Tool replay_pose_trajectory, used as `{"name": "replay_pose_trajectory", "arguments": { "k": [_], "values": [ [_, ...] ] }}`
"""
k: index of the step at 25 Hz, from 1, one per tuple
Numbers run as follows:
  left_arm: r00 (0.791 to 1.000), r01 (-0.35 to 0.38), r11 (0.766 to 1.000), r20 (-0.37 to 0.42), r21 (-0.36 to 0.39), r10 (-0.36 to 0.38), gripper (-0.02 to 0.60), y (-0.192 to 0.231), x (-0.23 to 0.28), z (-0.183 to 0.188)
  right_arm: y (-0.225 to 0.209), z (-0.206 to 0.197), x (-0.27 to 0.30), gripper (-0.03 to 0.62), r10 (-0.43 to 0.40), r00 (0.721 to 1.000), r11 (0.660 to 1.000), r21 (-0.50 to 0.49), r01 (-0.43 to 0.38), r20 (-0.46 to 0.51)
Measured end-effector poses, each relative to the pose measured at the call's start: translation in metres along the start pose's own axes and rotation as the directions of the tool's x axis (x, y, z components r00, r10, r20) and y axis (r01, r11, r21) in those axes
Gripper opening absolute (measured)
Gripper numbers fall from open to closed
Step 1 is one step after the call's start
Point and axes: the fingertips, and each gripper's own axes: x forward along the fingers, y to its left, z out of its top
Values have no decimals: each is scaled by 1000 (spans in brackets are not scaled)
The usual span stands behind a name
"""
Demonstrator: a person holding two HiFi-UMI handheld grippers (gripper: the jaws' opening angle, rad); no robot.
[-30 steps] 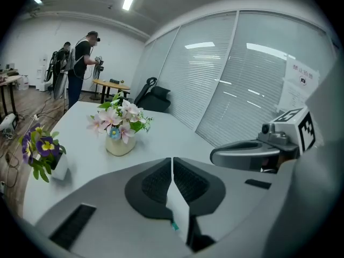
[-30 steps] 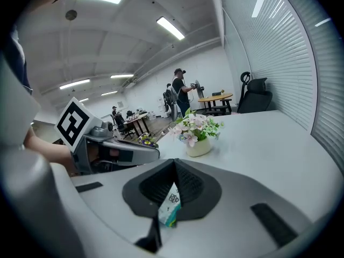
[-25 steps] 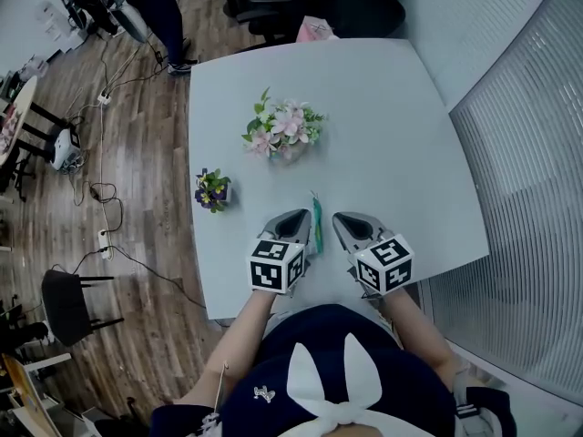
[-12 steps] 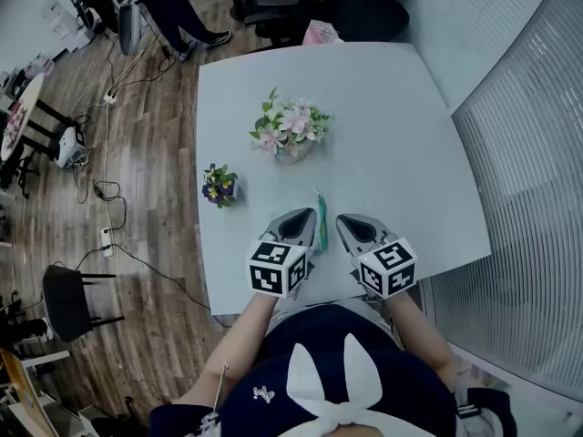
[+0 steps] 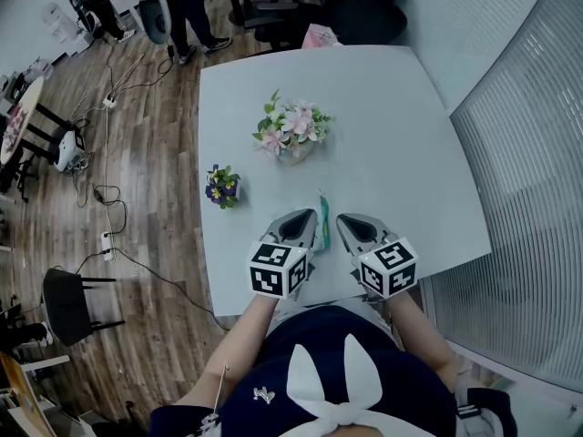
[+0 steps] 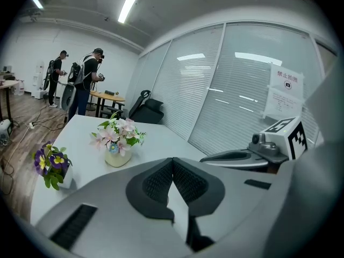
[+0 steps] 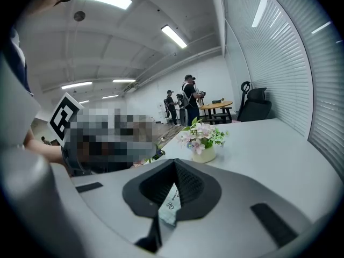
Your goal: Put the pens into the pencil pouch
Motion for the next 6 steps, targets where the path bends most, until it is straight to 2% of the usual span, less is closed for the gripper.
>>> {"name": "replay_pose_trajectory", "arguments": {
  "k": [6],
  "values": [
    [1000, 8, 1000, 8, -4, -8, 22, 0, -8, 2, 6, 1, -2, 3, -4, 1000, 1000, -4, 4, -2]
  ]
}}
